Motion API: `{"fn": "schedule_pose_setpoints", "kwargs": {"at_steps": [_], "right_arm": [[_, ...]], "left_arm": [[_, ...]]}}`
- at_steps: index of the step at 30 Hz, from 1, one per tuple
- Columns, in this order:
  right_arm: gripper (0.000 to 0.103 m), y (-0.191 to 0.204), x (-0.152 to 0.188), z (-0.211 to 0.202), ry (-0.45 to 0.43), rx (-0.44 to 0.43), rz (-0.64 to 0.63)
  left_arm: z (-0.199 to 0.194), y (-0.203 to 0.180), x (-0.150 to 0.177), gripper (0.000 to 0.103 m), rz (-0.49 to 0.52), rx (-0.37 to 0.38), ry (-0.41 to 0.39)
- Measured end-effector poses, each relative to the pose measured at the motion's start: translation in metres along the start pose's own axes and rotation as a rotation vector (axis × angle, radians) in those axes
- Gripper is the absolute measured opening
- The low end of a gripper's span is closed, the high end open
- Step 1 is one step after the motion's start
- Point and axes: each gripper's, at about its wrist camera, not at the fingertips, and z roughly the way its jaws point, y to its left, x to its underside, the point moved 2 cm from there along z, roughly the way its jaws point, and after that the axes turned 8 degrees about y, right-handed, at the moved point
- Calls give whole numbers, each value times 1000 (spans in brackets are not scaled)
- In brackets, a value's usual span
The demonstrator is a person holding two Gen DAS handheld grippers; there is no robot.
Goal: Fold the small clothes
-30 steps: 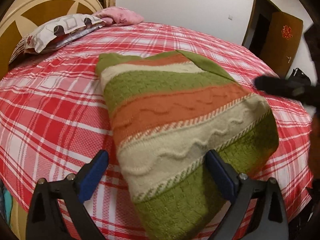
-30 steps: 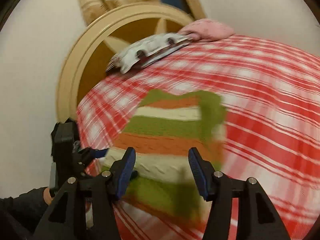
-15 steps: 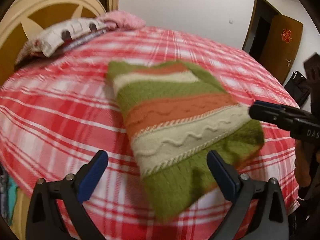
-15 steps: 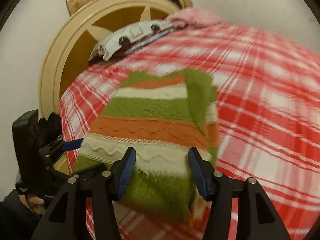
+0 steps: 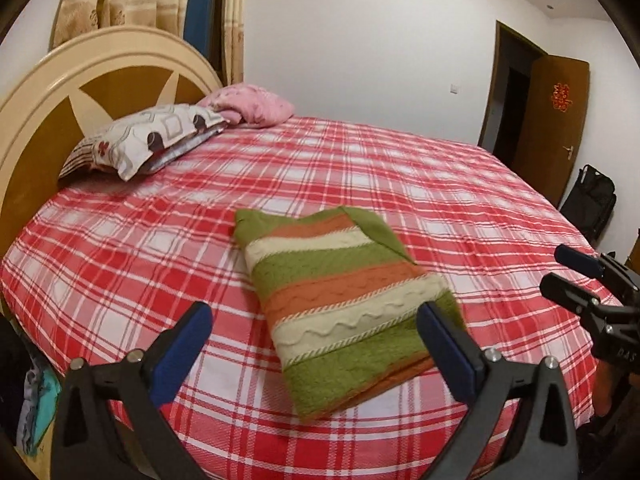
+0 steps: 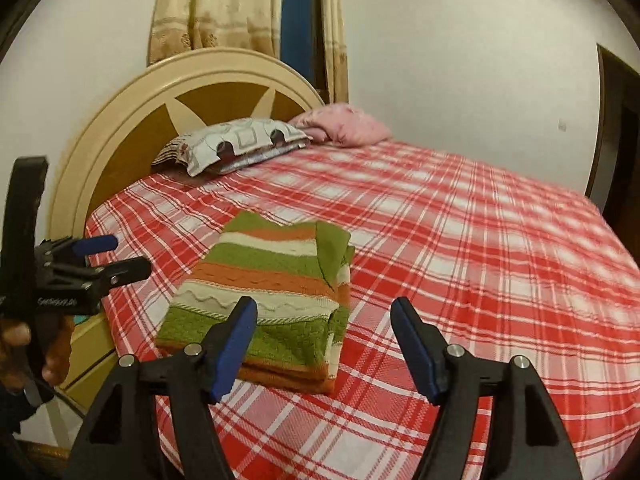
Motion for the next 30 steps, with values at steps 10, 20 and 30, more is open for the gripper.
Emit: {"fn": "schedule_pose_setpoints", "kwargs": {"at_steps": [10,20,30], "right_arm": [[70,4,-4,-30,-67,16,8],[70,4,-3,-42,-89,22,11],[70,-2,-2,-47,-110,26,37]], "left_arm": [[-17,-7,-2,103,7,8,-34],[-21,-15,-2,103,22,2,-45],[-23,-21,-1,103,42,-7,-52]]}}
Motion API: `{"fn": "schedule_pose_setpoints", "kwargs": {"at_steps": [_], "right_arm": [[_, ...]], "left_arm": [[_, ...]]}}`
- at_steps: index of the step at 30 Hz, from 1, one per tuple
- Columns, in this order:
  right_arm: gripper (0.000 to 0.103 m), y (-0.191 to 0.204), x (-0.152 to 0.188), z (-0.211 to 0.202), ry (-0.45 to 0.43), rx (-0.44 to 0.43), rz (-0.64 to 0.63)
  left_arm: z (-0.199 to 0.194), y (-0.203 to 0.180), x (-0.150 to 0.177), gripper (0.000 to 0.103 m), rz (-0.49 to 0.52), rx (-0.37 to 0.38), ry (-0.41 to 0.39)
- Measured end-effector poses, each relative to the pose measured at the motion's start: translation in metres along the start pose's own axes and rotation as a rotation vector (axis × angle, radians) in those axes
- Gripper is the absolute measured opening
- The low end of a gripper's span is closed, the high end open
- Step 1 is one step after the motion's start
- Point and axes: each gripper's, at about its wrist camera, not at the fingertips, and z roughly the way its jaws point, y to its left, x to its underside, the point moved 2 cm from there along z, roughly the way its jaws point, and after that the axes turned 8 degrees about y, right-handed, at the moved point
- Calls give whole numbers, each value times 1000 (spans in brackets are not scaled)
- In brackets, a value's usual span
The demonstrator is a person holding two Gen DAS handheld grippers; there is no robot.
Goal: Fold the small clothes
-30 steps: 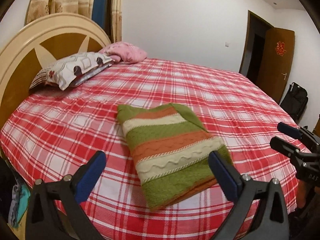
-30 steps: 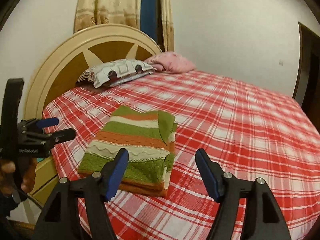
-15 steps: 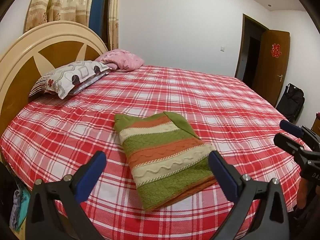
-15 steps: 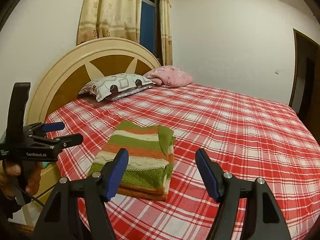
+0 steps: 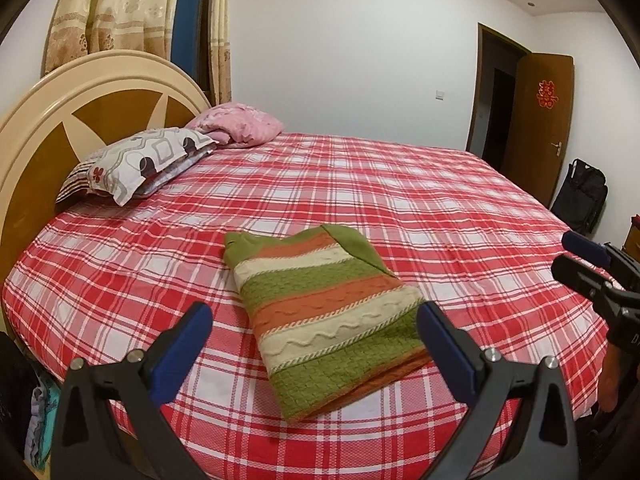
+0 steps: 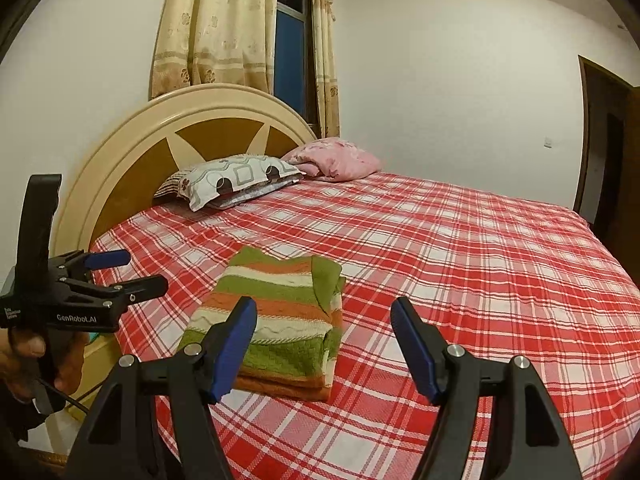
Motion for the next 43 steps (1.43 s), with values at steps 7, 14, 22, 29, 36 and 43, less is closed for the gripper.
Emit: {"fn": "schedule_pose_setpoints", "kwargs": {"at_steps": [7,14,22,29,36,43], "right_arm": [[70,1,1,0,7,-3,-3],[70,3,3,2,17,-5,-12],[70,5,5,2,11,-7,-16],[70,6,5,0,-5,-4,-20],[70,5,4,-4,-37,19,-11],[70,7,7,-4,-30,14,-13]], "left_arm": [[0,0,0,103,-4,-7,3],[2,-2,1,103,5,0,17],[3,-3,1,103,6,-21,14],[5,-1,2,103,-6,-28,20],[3,-3,2,103,5,-42,0],[-4,-11,2,103,37,-65,-48]]}}
